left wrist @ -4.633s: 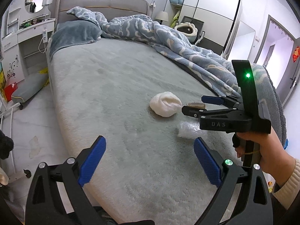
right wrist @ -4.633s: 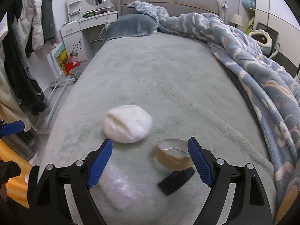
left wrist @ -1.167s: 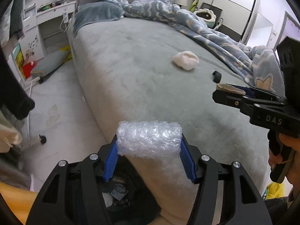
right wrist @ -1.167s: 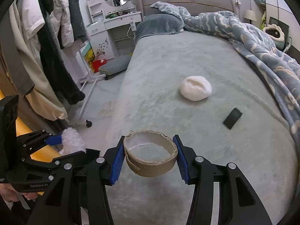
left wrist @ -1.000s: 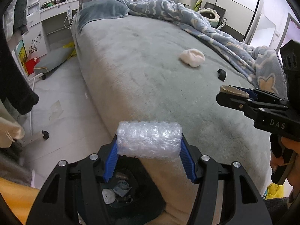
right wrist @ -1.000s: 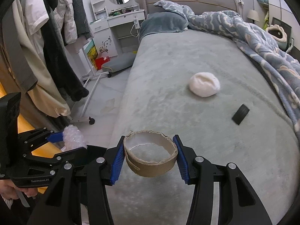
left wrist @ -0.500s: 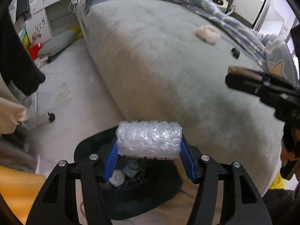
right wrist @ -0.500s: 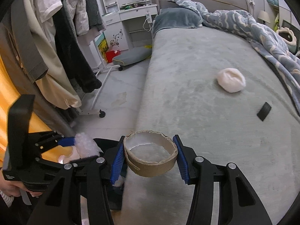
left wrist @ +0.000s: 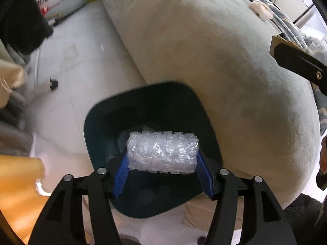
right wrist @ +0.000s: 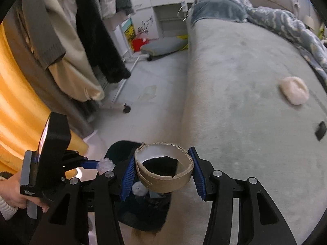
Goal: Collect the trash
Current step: 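Open the left tool to drop the bubble wrap into the bin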
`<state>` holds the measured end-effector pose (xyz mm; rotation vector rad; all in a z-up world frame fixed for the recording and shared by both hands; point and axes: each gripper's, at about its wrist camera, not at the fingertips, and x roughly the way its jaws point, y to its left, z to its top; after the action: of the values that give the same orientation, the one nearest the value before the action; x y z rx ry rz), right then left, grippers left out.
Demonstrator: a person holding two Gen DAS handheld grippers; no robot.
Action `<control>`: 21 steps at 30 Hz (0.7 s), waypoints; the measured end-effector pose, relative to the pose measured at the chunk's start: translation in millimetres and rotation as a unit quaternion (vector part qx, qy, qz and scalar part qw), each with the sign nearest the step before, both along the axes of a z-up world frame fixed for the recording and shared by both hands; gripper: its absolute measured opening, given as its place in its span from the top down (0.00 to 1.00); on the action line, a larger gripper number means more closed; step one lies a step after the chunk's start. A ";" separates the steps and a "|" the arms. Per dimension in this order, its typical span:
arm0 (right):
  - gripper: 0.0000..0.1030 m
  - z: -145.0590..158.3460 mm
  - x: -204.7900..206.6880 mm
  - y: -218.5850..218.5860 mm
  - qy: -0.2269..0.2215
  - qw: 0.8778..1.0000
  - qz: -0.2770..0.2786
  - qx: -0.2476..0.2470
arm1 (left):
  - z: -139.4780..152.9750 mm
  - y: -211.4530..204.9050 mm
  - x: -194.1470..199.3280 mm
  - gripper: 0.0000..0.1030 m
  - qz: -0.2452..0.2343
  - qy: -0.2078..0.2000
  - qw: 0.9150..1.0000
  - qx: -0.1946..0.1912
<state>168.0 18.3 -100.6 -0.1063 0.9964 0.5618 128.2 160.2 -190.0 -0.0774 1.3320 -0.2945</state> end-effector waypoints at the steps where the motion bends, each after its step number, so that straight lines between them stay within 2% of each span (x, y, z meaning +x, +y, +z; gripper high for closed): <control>1: 0.51 -2.1 0.6 3.8 0.004 1.000 0.004 -0.002 | -4.2 4.0 -1.0 0.39 0.001 0.007 1.000 0.000; 5: 0.51 -13.8 1.0 22.2 0.021 1.000 0.020 -0.008 | -14.1 15.6 -3.9 0.39 0.002 0.022 1.000 0.005; 8: 0.51 -21.8 1.7 33.3 0.030 0.999 0.029 -0.015 | -20.3 23.0 -5.6 0.29 -0.001 0.037 0.999 -0.001; 12: 0.51 -33.8 6.6 43.8 0.045 0.998 0.032 -0.024 | -21.9 33.2 -7.9 0.25 0.001 0.039 0.999 -0.002; 18: 0.51 -51.8 14.3 58.4 0.070 0.997 0.028 -0.033 | -13.7 53.2 -6.1 0.22 0.026 0.023 0.999 -0.031; 21: 0.51 -60.4 16.6 66.3 0.082 0.996 0.027 -0.037 | -4.5 61.2 -5.3 0.21 0.030 0.002 0.999 -0.029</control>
<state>184.6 84.6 -161.0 -0.1552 1.1768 0.5909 122.9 221.4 -194.6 -0.1666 1.3230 -0.2810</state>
